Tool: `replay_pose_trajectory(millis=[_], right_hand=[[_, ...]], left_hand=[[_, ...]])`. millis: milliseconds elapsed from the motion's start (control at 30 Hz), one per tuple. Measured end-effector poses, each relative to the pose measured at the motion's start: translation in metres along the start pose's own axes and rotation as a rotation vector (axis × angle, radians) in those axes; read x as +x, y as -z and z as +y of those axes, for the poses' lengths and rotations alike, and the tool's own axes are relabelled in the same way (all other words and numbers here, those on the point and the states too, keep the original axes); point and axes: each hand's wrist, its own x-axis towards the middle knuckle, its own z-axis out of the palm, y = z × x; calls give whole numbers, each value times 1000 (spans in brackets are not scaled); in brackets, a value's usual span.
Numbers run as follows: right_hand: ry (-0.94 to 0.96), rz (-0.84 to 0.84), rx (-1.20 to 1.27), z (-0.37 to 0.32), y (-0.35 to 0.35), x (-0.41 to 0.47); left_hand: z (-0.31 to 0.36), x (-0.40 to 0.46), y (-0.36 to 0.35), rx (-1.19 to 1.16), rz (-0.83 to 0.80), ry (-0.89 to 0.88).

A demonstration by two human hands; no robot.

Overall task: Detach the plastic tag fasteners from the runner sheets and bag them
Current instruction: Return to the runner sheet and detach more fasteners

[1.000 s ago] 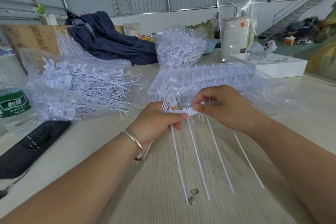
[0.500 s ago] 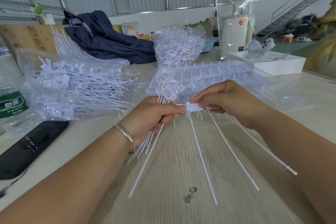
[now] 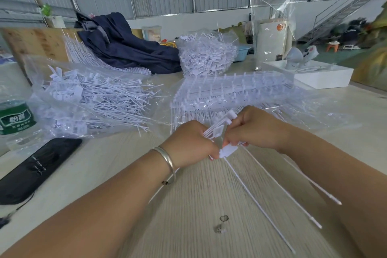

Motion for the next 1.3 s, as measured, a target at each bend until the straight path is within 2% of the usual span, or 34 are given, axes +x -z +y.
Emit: replay_pose_trajectory(millis=[133,200,267,333,400,500,633,800,933,1033,1167,1300], right_hand=[[-29,53,-19,-4,-1,2],[-61,80,-85,-3,1,2],[-97,94,-166,0,5,0],[-115,131,-108,7,13,-2],[-102,233,17,15,20,-1],[-89,326,159,21,22,7],[-92,238,312,18,17,7],[6,102,386,12,13,2],[63,19,349,15,13,1],[72,-4,344,18,11,2],[44,-7,377,20,11,4],[36,-38,461,19,10,5]], left_hand=[[0,5,-5,78,83,-19],[-2,6,-3,191,150,-41],[-11,7,8,350,240,-6],[-25,8,22,369,272,63],[-34,10,26,242,269,97],[-33,11,19,-78,238,68],[-31,13,16,-271,162,100],[-30,6,16,-360,111,145],[-27,4,14,-352,160,121],[-28,6,14,-335,200,133],[-26,4,14,-344,159,217],[-21,3,17,-542,127,220]])
